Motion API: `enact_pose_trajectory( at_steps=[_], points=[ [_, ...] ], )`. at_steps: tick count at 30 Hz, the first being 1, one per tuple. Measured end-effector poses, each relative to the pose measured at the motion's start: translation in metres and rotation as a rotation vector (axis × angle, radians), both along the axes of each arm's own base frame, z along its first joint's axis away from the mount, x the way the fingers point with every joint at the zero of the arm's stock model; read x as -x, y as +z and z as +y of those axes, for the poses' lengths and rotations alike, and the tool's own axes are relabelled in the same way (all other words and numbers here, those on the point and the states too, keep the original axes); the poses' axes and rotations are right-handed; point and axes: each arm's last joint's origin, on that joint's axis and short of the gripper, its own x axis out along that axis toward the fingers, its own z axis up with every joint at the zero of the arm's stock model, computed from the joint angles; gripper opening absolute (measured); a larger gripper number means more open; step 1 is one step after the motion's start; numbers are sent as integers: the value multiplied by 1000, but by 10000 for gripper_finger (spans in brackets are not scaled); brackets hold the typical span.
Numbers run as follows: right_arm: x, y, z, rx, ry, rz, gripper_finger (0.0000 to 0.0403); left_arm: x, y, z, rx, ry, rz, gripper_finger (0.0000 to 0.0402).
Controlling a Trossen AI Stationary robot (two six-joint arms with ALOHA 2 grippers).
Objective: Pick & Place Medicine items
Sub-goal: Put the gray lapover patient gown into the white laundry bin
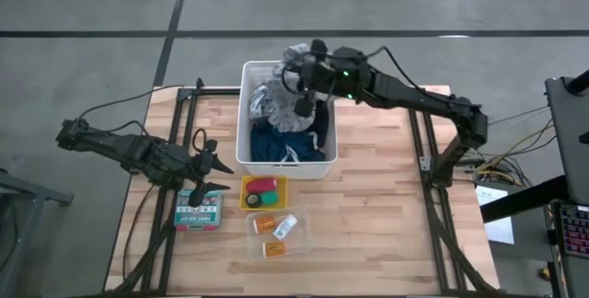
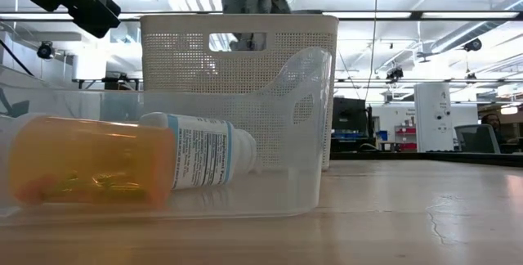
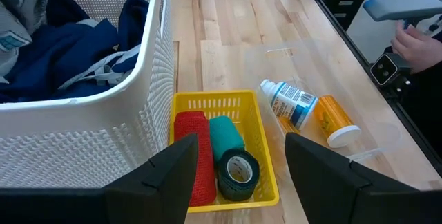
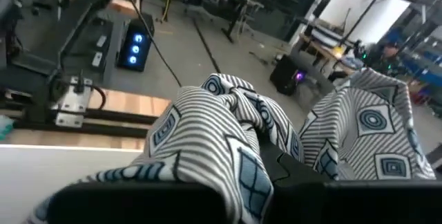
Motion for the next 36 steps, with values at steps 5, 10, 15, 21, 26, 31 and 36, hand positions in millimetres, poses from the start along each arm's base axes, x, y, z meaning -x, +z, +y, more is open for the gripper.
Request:
enact_pose_trajectory(
  at_steps=[5,10,15,21,26,31,36],
  points=[
    [-21,-14,-14,-34,-6,81,8,0,0,0,0,0,0,226],
    [-32,-37,-21,-100,-22,221,8,0,0,0,0,0,0,226],
    [-38,-66,-25,-206,-55,300,8,0,0,0,0,0,0,226],
    [-41,-91,-26,-313,-88,369,8,0,0,0,0,0,0,226],
    [-50,-118,-26,-453,12,442,8,0,0,0,0,0,1,226],
    [-59,-150,-25,-585,67,534,8,0,0,0,0,0,0,226],
    [-62,-167,-26,-600,54,588,8,0,0,0,0,0,1,226]
  ],
)
